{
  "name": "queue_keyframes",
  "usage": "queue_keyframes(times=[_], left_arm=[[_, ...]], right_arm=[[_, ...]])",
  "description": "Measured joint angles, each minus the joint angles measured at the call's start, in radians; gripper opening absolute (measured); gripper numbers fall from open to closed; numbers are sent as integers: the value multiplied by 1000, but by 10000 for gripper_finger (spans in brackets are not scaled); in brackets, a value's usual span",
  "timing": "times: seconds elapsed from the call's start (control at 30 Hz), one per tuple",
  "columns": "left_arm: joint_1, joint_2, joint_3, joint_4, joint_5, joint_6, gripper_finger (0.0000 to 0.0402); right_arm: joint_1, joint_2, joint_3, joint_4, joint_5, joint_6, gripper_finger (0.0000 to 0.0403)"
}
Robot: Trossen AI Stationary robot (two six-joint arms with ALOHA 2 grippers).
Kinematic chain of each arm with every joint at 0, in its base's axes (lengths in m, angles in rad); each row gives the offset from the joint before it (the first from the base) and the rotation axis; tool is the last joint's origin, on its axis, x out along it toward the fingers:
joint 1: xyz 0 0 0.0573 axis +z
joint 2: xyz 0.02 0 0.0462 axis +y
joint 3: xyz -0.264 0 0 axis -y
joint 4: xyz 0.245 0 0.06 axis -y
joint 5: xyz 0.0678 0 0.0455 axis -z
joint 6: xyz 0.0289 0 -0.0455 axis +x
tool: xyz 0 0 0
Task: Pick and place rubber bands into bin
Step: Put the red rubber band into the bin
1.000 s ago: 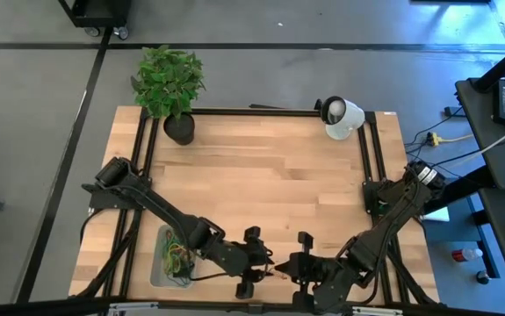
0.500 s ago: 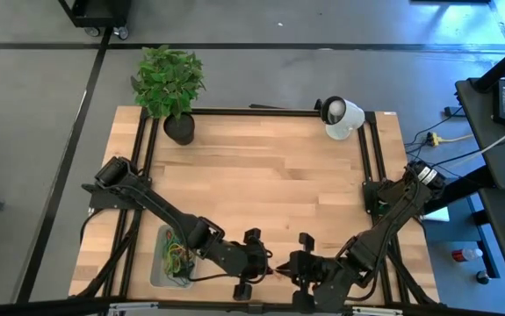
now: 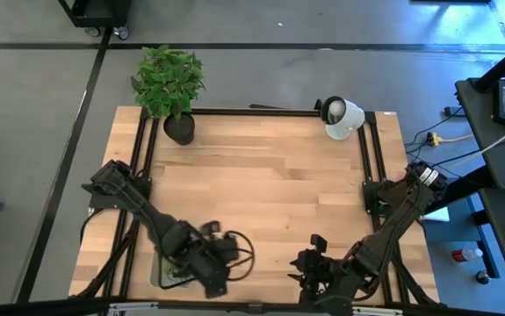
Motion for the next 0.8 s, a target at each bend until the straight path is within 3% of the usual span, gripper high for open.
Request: queue_keyframes(times=[0.27, 0.53, 0.8], left_arm=[[-136, -1, 49, -432, 49, -437, 3], [-224, -13, -44, -435, 3, -643, 3], [-232, -11, -280, -430, 111, -752, 3]], right_arm=[[37, 4, 0, -11, 2, 15, 139], [43, 4, 0, -31, 4, 29, 128], [43, 4, 0, -32, 4, 28, 125]])
